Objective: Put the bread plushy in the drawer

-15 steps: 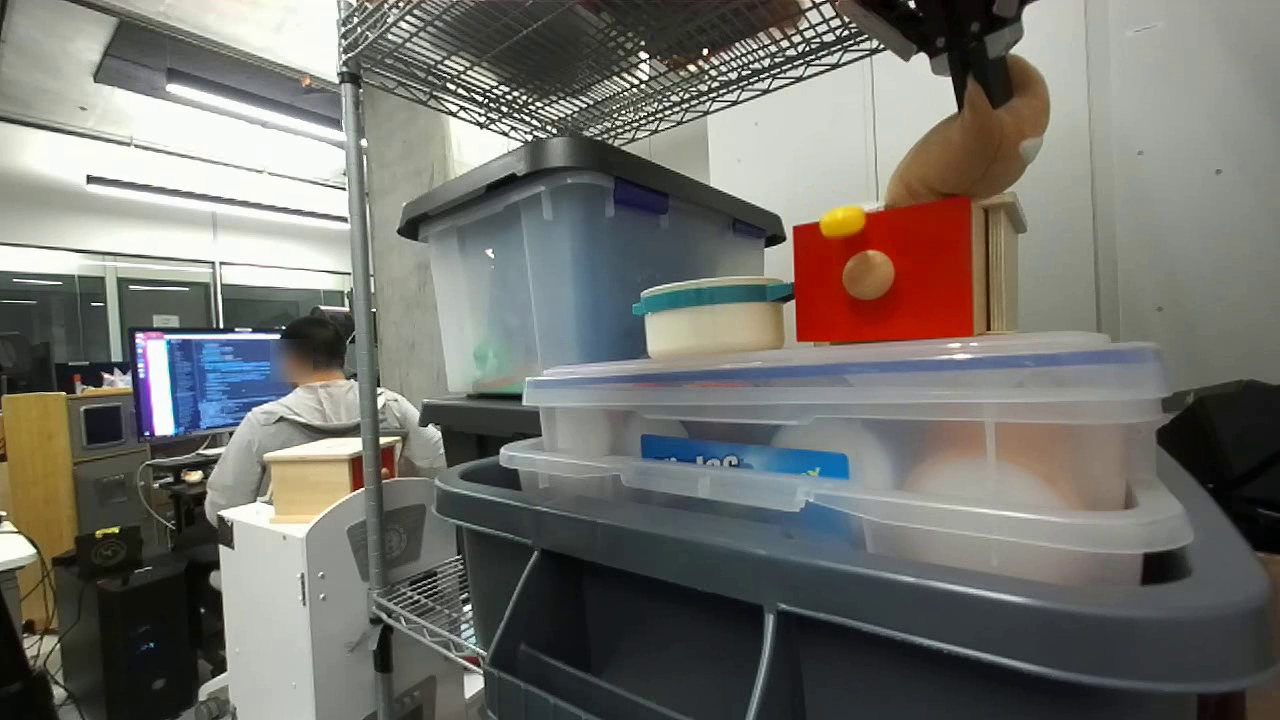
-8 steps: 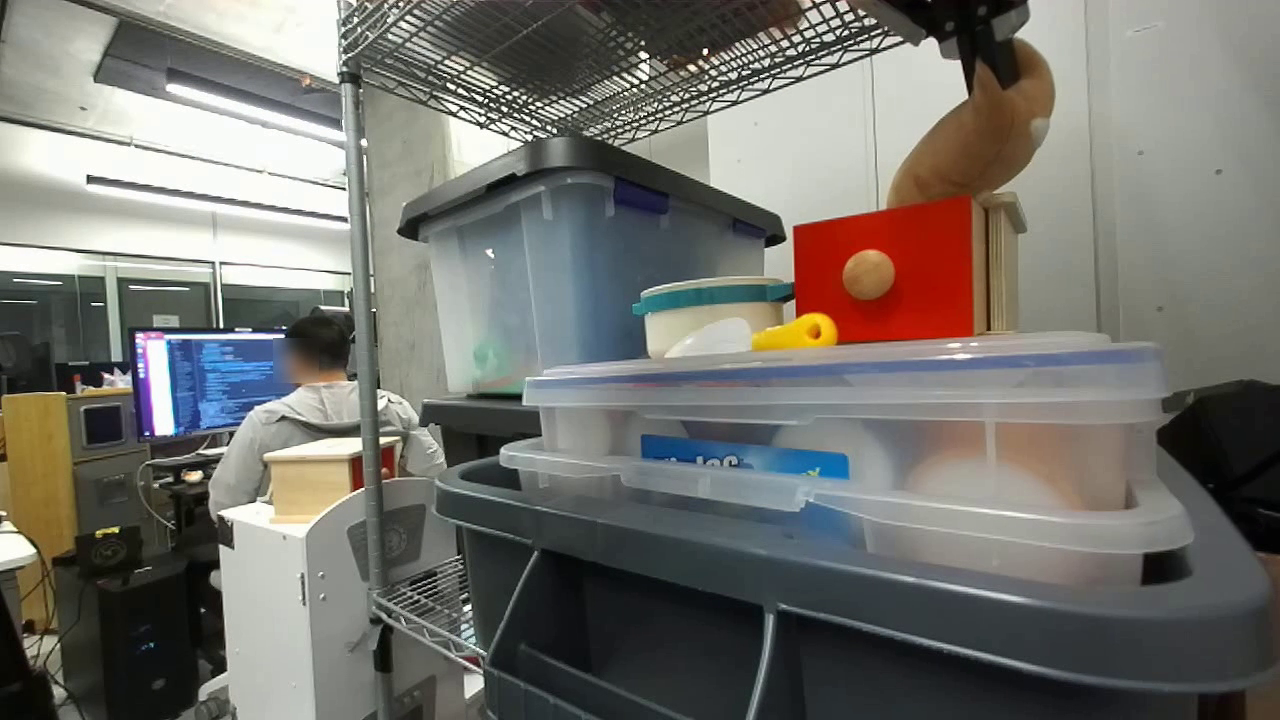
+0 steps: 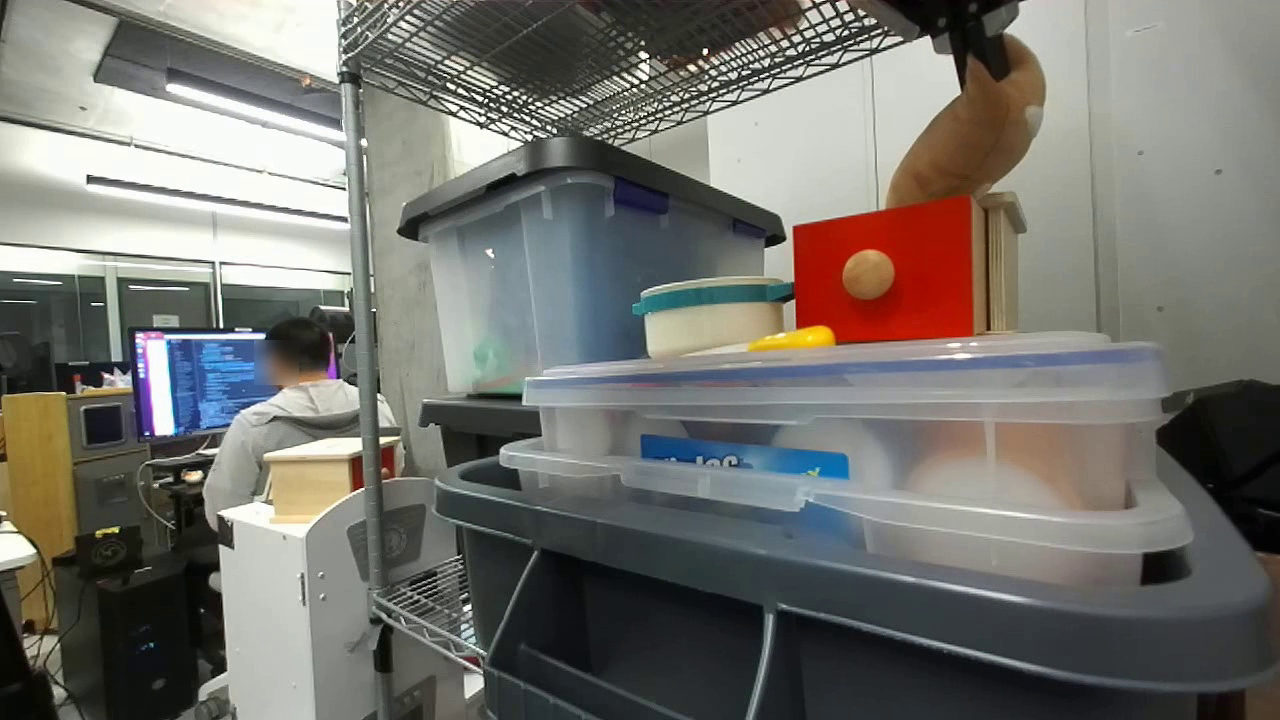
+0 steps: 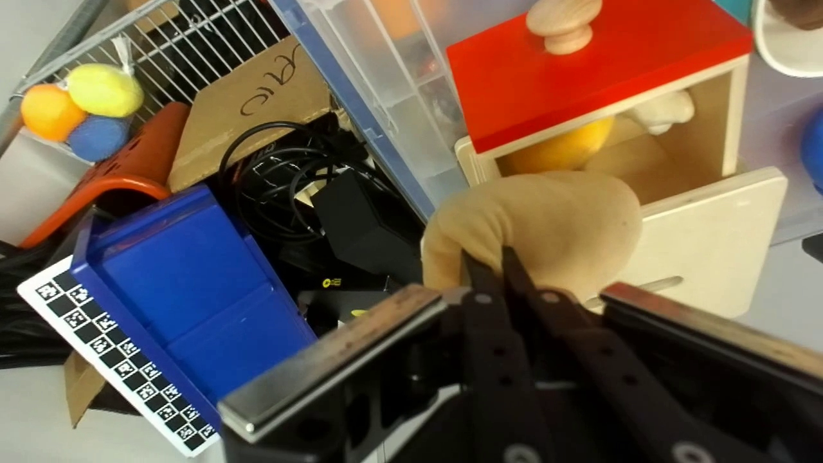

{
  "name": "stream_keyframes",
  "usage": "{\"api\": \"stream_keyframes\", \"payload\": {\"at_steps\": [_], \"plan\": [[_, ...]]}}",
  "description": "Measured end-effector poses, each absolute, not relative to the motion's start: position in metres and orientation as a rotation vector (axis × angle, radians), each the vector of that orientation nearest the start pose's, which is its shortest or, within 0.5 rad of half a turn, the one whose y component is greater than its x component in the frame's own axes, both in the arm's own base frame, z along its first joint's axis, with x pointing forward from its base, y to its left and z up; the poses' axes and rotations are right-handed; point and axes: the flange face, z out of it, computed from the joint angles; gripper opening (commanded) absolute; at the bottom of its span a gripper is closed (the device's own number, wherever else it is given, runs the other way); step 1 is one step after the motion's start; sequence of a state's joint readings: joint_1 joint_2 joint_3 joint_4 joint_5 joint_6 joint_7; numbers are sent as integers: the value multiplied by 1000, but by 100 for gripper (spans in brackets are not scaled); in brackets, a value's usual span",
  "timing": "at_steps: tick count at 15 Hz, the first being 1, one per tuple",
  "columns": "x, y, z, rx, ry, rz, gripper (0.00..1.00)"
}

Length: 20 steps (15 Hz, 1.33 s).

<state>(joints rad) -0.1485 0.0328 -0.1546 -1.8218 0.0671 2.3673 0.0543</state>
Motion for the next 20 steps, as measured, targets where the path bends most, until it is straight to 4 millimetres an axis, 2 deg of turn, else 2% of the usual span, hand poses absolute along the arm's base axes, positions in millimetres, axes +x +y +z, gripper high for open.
{"api": "stream_keyframes", "payload": {"at_steps": [10,16,20], "plan": [[582,-136,598,-3031,475,-811,1],[577,-132,606,-3027,467,-821,1],[576,-132,596,-3033,470,-790,1]]}}
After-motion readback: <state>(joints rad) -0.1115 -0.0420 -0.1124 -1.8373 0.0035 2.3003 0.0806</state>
